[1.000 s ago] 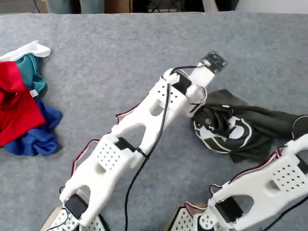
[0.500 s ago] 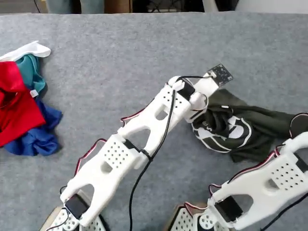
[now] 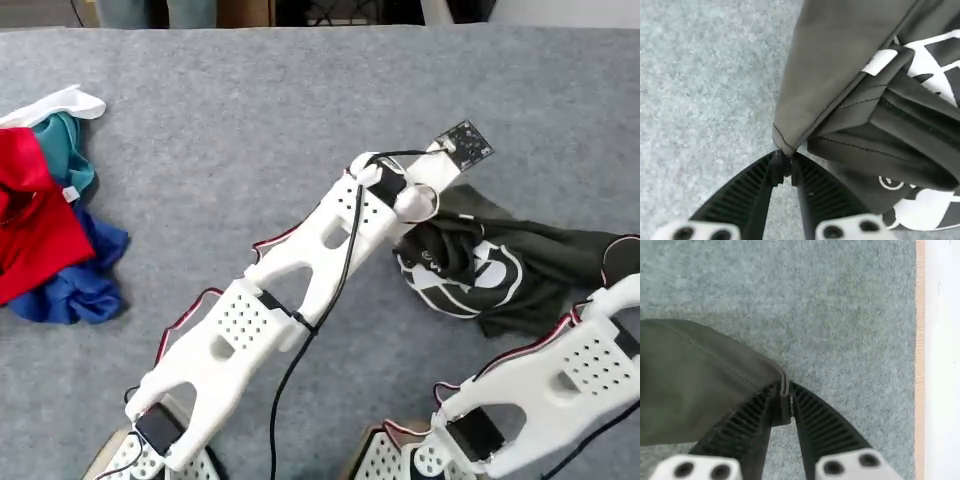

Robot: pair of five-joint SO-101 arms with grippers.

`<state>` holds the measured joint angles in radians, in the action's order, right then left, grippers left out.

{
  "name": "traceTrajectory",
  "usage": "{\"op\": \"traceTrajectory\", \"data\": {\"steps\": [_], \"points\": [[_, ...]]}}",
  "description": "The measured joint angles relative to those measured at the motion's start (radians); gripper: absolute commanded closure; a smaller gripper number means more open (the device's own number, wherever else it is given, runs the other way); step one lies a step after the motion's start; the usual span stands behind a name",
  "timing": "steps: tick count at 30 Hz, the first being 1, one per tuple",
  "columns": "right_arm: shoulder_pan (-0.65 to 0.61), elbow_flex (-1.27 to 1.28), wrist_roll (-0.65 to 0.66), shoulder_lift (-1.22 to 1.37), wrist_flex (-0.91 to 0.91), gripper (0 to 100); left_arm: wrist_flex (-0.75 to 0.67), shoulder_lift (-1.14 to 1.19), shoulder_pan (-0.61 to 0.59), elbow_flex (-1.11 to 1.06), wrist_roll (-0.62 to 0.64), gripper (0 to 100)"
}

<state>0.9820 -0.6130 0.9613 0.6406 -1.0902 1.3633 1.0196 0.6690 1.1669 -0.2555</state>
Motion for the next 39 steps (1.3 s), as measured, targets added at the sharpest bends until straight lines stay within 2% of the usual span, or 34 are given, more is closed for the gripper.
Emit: {"op": "traceTrajectory", "data": {"steps": [6, 9, 15, 20, 27, 31, 35, 39], "points": [[0.0, 0.0, 0.0, 0.0, 0.0, 98.5, 0.068, 0.0, 0.0, 0.005, 0.006, 97], [-0.003, 0.0, -0.005, 0.0, 0.0, 98.5, 0.103, 0.002, -0.005, 0.071, 0.074, 97], [-0.044, -0.068, -0.173, -0.002, -0.123, 98.4, 0.269, 0.0, -0.063, 0.393, 0.158, 97], [-0.123, -0.23, -0.358, -0.069, -0.315, 98.4, 0.365, -0.058, -0.101, 0.443, 0.193, 97], [-0.233, -0.585, -0.664, -0.199, -0.509, 98.4, 0.39, -0.295, -0.218, 0.445, 0.222, 97], [-0.252, -0.816, -0.885, -0.27, -0.537, 98.4, 0.39, -0.489, -0.316, 0.413, 0.339, 97], [-0.258, -1.0, -1.077, -0.336, -0.529, 98.4, 0.39, -0.76, -0.359, 0.261, 0.358, 97], [-0.284, -1.007, -1.131, -0.451, -0.47, 98.4, 0.39, -1.069, -0.365, 0.023, 0.328, 97]]}}
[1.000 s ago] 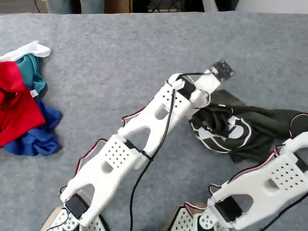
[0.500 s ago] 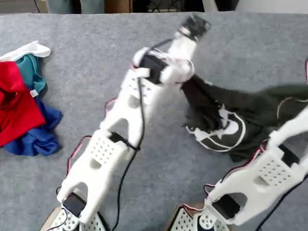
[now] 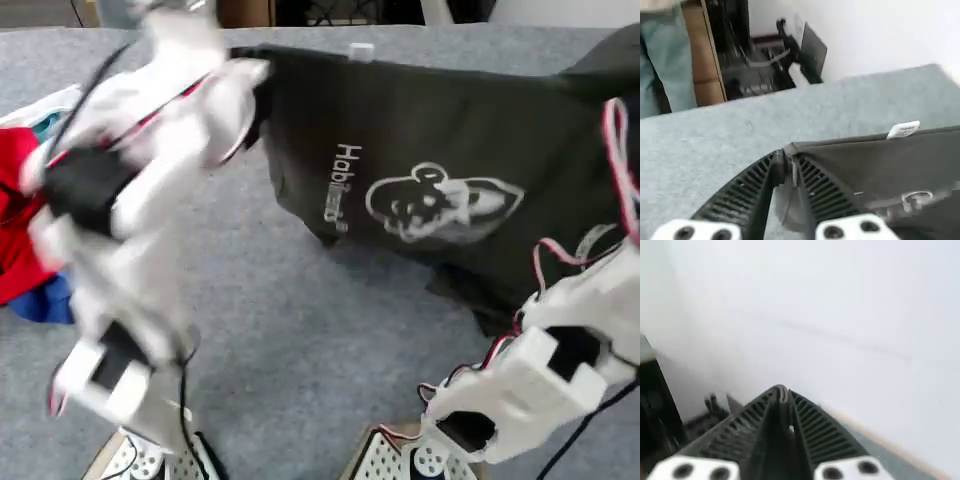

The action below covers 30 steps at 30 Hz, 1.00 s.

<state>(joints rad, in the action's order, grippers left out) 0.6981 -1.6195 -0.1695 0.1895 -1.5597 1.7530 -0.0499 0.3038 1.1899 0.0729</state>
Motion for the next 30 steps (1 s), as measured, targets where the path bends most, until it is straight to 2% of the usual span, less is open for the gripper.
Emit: {"op": "traceTrajectory", "data": {"steps": [5, 11, 17, 23, 27, 30], "points": [[-0.12, -0.005, 0.026, -0.157, 0.012, 98.4, 0.0, -0.384, -0.015, -0.292, -0.018, 97], [-0.282, -0.005, 0.135, -0.33, 0.012, 98.5, 0.002, -0.697, -0.19, -0.479, -0.018, 97], [-0.316, -0.021, 0.207, -0.474, 0.037, 98.5, 0.002, -0.899, -0.281, -0.565, -0.018, 97], [-0.316, -0.015, 0.25, -0.522, 0.092, 98.5, 0.006, -1.033, -0.299, -0.654, -0.041, 97], [-0.318, 0.109, 0.27, -0.493, 0.092, 98.5, 0.005, -1.036, -0.299, -0.801, -0.046, 97], [-0.325, 0.267, 0.287, -0.423, 0.092, 98.5, -0.071, -1.04, -0.299, -0.959, -0.046, 97]]}}
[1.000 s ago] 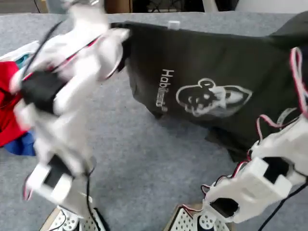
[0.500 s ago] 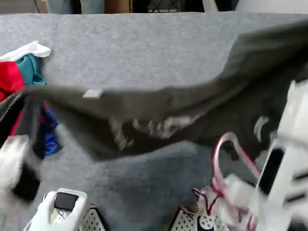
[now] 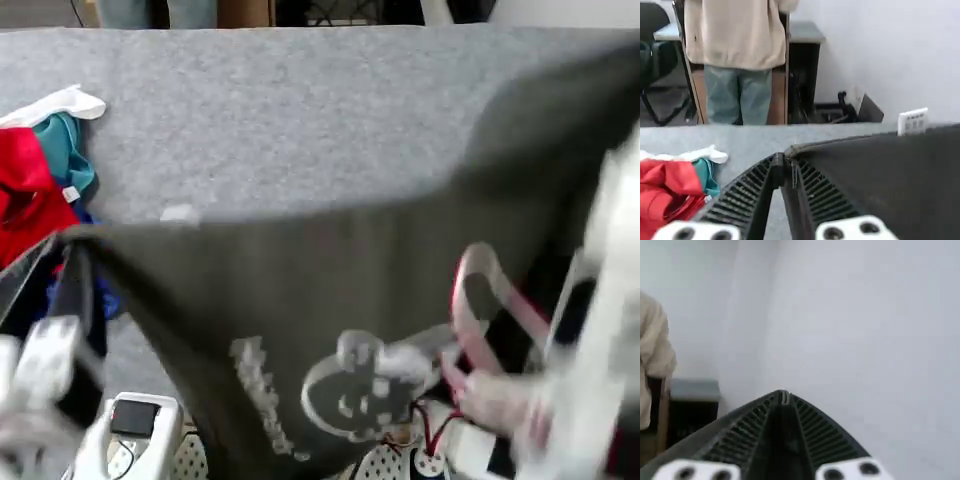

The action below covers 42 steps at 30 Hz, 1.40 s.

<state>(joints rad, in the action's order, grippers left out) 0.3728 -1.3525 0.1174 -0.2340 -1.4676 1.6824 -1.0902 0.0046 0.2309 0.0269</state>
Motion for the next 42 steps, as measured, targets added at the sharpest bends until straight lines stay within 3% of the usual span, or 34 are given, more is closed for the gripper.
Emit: {"op": "traceTrajectory", "data": {"steps": [5, 11, 15, 17, 22, 27, 38, 42], "points": [[-0.058, 0.295, 0.052, 0.17, 0.04, 98.5, -0.318, 0.0, 0.0, -0.362, 0.0, 97], [-0.086, 0.554, 0.101, 0.397, 0.301, 98.5, -0.971, 0.135, -0.009, -0.802, 0.0, 97], [-0.114, 0.571, 0.101, 0.551, 0.503, 98.5, -1.378, 0.348, -0.04, -0.832, 0.0, 97], [-0.135, 0.555, 0.101, 0.618, 0.582, 98.5, -1.461, 0.473, -0.055, -0.772, -0.012, 97], [-0.186, 0.419, 0.101, 0.775, 0.675, 98.5, -1.448, 0.804, -0.055, -0.511, -0.086, 97], [-0.218, 0.227, 0.103, 0.881, 0.612, 98.5, -1.304, 1.045, -0.058, -0.279, -0.132, 97], [-0.216, -0.051, 0.109, 0.922, 0.094, 98.5, -0.927, 1.149, -0.117, -0.204, -0.235, 97], [-0.216, -0.107, 0.222, 0.922, -0.17, 98.5, -0.783, 1.149, -0.114, -0.222, -0.299, 97]]}}
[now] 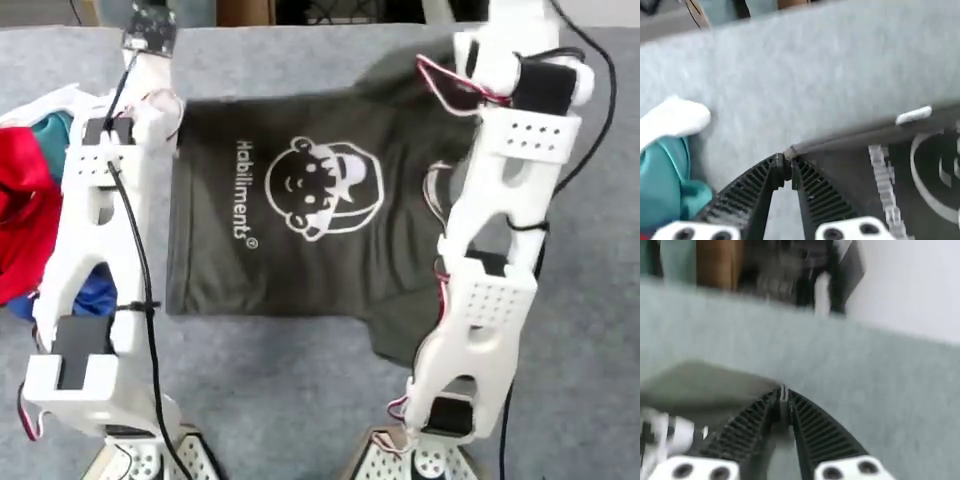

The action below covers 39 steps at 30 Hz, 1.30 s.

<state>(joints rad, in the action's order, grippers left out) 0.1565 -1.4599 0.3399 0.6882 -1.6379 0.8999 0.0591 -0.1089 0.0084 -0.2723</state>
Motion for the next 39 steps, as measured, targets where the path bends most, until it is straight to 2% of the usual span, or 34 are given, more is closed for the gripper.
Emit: {"op": "traceTrajectory", "data": {"steps": [2, 6, 12, 17, 23, 32, 39], "points": [[0.0, 0.0, 0.077, 0.0, -0.086, 98.5, 0.072, 0.0, 0.012, -0.031, -0.031, 97], [0.0, 0.095, 0.239, -0.023, -0.123, 98.5, 0.176, 0.0, 0.044, -0.118, -0.077, 97], [0.0, 0.543, 0.371, -0.285, -0.124, 98.5, 0.144, -0.129, 0.058, -0.371, -0.133, 97], [0.009, 1.056, 0.397, -0.583, -0.034, 98.5, 0.06, -0.345, 0.058, -0.634, -0.178, 97], [0.132, 1.527, 0.42, -0.852, 0.091, 98.5, -0.008, -0.509, 0.058, -0.924, -0.178, 97], [0.308, 1.875, 0.546, -1.129, 0.104, 98.5, 0.075, -0.62, 0.014, -0.98, -0.178, 97], [0.411, 2.087, 0.611, -1.267, 0.153, 98.5, 0.084, -0.684, 0.031, -1.066, -0.181, 97]]}}
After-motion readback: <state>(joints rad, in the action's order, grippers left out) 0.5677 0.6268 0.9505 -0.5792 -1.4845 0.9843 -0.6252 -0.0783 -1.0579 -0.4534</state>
